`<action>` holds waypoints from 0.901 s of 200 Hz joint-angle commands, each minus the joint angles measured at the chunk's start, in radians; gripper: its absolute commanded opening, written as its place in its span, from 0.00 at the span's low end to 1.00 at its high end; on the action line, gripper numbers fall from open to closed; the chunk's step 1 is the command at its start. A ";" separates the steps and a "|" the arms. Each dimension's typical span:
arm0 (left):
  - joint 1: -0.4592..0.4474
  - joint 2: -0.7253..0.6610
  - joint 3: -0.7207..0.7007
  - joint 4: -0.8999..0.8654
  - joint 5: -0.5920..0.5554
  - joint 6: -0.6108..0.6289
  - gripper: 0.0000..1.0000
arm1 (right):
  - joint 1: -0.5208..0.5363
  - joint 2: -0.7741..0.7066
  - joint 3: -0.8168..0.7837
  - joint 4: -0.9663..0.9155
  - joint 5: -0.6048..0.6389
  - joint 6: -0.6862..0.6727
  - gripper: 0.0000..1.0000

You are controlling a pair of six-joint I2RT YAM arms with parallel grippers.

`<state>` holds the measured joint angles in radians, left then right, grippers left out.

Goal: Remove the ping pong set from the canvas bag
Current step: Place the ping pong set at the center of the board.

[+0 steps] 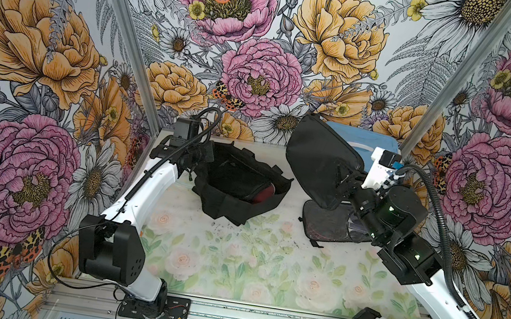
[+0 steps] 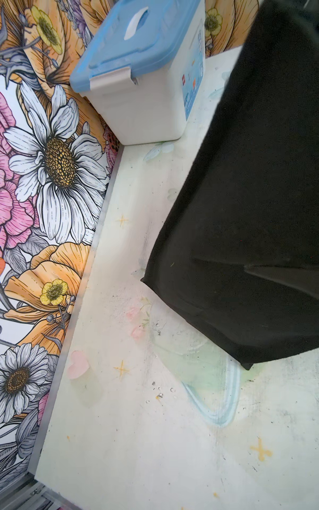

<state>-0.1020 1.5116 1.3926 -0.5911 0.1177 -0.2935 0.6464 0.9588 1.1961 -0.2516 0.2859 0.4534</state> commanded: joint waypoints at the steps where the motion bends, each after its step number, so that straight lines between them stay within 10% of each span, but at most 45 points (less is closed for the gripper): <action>1: 0.053 -0.004 -0.024 0.009 0.001 -0.021 0.00 | -0.005 -0.005 0.018 0.096 0.062 -0.067 0.01; 180: 0.305 0.045 -0.085 0.109 0.138 -0.115 0.00 | 0.082 0.346 -0.008 0.178 0.078 -0.429 0.01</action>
<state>0.1688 1.5330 1.3479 -0.5083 0.2840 -0.3950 0.6964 1.2797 1.1736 -0.2283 0.3408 0.1440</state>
